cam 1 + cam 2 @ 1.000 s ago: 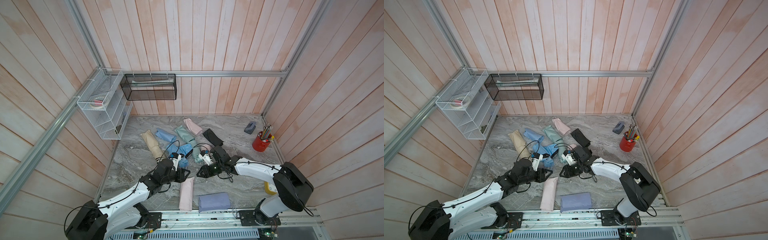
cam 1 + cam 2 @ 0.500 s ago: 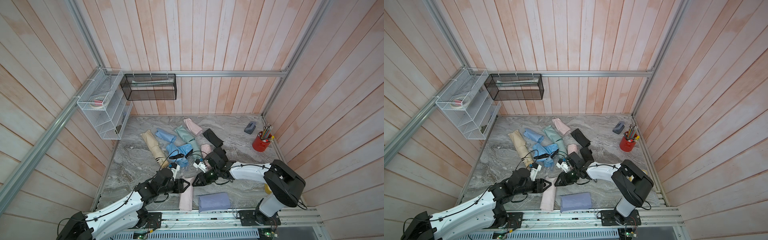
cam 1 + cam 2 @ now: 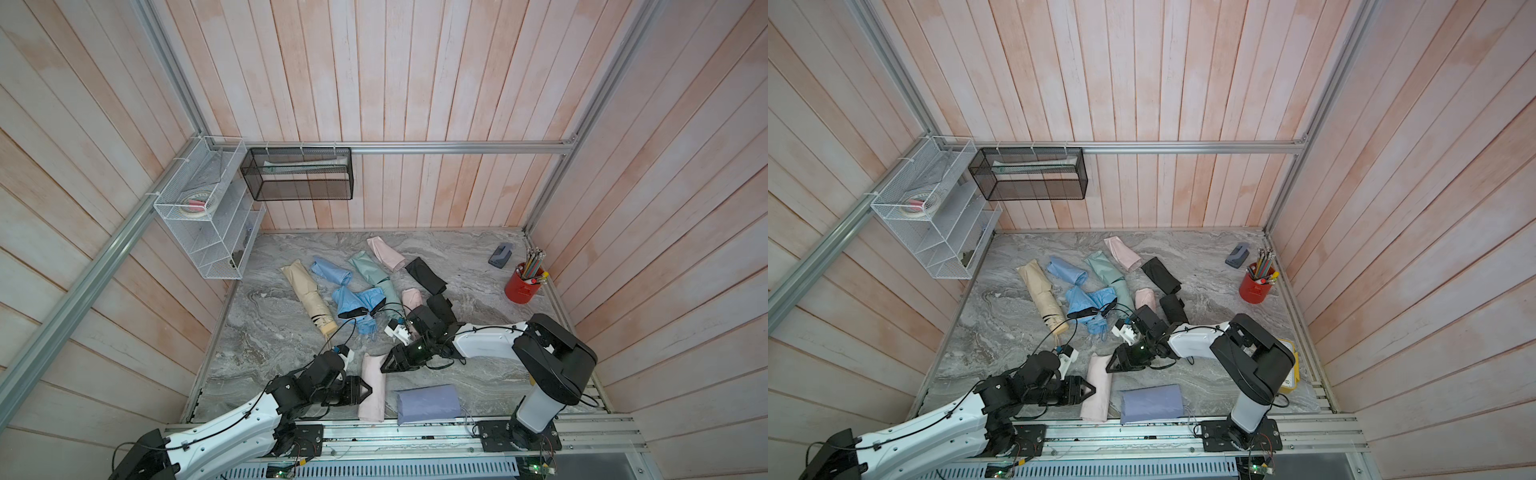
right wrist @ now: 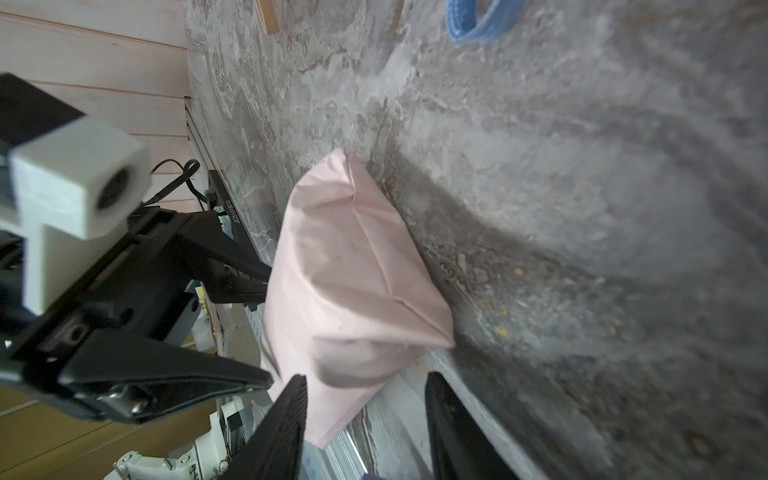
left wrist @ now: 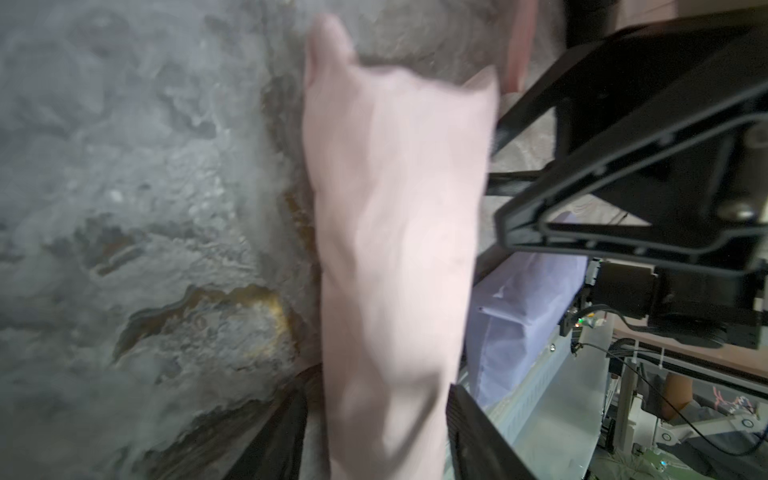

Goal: Take umbrellas out of sleeves
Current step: Adjust the umbrella at the center of the board.

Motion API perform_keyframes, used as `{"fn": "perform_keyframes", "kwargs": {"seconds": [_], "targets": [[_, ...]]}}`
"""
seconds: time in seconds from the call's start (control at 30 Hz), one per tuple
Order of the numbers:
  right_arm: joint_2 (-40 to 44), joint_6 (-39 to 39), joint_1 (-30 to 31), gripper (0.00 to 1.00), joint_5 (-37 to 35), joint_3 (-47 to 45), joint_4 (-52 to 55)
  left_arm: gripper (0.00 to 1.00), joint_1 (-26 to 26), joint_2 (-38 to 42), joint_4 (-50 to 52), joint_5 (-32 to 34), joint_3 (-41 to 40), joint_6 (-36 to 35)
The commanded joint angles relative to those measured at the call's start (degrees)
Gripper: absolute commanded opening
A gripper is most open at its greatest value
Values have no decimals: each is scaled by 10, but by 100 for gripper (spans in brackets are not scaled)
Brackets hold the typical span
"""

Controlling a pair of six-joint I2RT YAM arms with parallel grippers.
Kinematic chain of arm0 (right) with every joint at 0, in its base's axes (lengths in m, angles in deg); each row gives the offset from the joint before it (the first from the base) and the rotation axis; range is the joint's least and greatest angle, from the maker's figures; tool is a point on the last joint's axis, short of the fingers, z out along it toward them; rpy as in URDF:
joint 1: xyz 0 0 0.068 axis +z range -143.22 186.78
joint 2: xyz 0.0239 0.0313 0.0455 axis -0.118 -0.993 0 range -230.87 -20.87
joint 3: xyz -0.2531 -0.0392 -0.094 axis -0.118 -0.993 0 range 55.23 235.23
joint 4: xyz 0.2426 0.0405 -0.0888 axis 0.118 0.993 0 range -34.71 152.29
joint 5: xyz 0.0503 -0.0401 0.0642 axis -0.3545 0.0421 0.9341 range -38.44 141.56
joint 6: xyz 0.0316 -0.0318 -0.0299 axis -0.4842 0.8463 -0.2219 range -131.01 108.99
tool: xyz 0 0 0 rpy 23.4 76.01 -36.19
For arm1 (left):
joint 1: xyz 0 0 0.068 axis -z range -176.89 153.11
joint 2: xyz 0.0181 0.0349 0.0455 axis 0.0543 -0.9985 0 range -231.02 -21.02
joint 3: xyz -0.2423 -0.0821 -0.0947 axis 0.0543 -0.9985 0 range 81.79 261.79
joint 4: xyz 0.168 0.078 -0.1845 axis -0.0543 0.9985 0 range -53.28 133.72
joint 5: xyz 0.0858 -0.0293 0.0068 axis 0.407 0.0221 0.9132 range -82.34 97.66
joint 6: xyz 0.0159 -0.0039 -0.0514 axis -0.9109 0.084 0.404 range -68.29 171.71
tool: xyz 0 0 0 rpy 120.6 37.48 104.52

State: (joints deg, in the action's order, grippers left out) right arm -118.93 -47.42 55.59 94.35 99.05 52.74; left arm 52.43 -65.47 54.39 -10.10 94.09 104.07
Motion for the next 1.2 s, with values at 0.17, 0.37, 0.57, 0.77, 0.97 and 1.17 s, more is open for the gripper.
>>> {"fn": "perform_keyframes", "kwargs": {"seconds": [0.17,0.37,0.57,0.77,0.97,1.17], "targets": [[-44,-13,-7,45,16,42,-35,47,3,-22,-100,-3,-15,15],[-93,-10,-37,43,18,118,-37,47,-28,-75,-132,2,18,-25],[-120,13,-76,42,-4,199,6,47,-104,-198,-190,-71,71,-97],[-112,67,-106,41,-22,261,84,47,-145,-284,-205,-91,120,-133],[-19,130,-131,42,-63,205,152,46,-151,-343,-221,-57,160,-116],[105,140,-123,42,-80,56,175,46,-150,-337,-191,-74,171,-114]]}}
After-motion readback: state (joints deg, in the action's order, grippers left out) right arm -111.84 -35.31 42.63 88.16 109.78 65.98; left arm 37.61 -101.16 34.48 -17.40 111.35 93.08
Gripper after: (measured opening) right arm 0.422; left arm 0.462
